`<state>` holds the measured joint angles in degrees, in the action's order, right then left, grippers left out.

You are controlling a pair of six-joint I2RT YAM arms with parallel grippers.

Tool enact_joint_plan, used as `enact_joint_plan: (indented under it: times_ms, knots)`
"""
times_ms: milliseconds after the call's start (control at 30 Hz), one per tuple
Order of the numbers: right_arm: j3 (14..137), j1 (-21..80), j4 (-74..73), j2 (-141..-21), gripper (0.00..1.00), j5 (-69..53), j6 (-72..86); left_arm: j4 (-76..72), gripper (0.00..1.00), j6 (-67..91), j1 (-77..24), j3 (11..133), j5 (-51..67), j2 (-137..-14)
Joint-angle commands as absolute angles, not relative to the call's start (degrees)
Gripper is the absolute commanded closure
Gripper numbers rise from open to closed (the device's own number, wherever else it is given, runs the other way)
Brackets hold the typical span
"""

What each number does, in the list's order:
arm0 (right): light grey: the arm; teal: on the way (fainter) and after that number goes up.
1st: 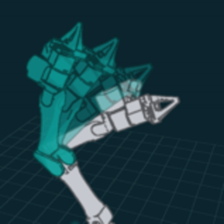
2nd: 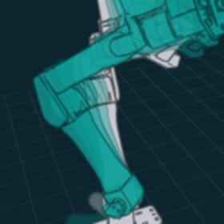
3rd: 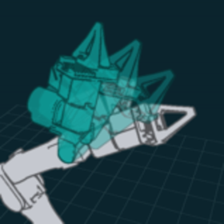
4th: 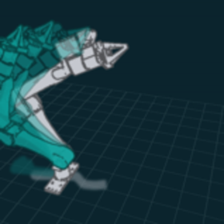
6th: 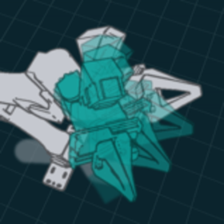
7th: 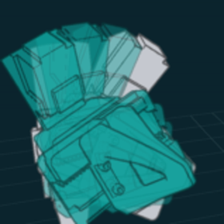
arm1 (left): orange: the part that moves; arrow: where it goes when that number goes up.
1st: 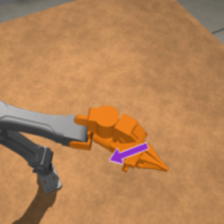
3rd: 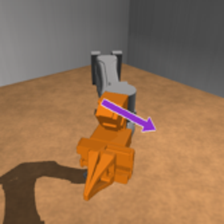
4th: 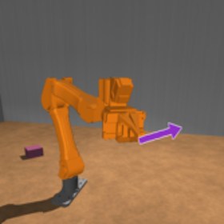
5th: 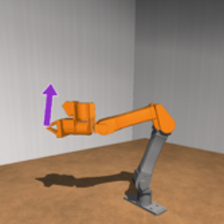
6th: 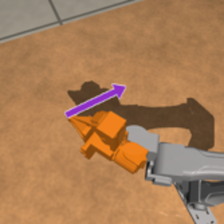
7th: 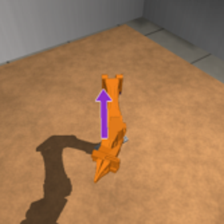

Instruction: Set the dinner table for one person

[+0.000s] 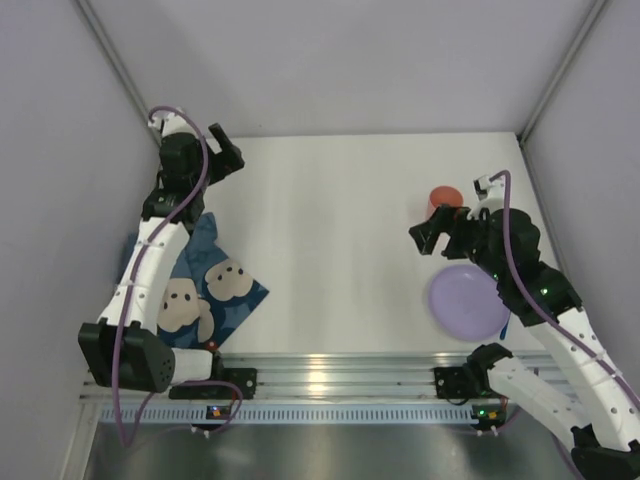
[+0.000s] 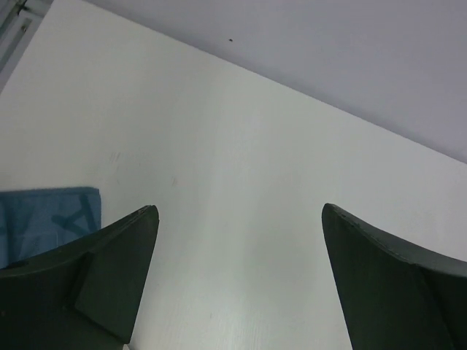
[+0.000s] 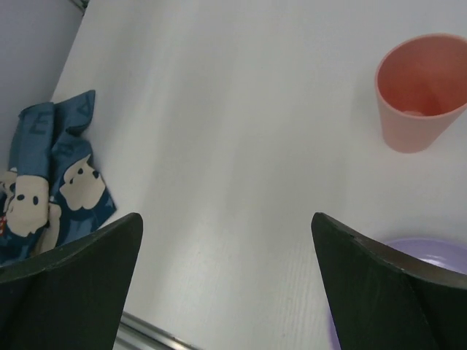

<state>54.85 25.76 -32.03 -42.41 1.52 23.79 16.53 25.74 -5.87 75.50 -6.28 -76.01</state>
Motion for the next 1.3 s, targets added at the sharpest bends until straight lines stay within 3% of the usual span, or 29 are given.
enact_joint_plan:
  times_ms: [0,100,167,367,533,800,1033,1267]
  knots:
    - [52.48,26.37,-30.77,-40.52,0.0,-4.98,30.24,16.18,0.01,33.21,-5.71,69.98,-11.44,-69.88]
    - [50.63,26.37,-28.66,-39.9,0.0,-9.21,29.79,4.77,0.01,31.56,-5.54,58.4,-0.4,-65.93]
    - [50.8,26.37,-28.91,-40.95,0.0,-10.02,29.88,4.73,0.01,34.44,-5.62,57.3,-0.7,-66.17]
    - [50.54,26.45,-30.24,-44.99,0.0,-11.51,32.51,14.75,0.01,31.47,-8.43,59.06,-14.46,-69.08]
    - [49.22,26.37,-30.41,-47.72,0.0,-12.48,33.31,18.1,0.01,28.39,-9.49,58.62,-17.48,-72.15]
    - [51.5,27.77,-31.29,-57.56,0.0,-14.94,31.64,19.52,0.01,26.19,-13.45,60.2,-24.96,-85.68]
    - [55.36,31.9,-31.11,-67.93,0.0,-12.13,32.52,18.19,0.01,26.46,-13.45,64.51,-21.19,-100.61]
    - [57.13,35.51,-29.18,-72.51,0.0,-9.94,35.33,21.62,0.02,28.21,-13.18,67.67,-21.71,-106.69]
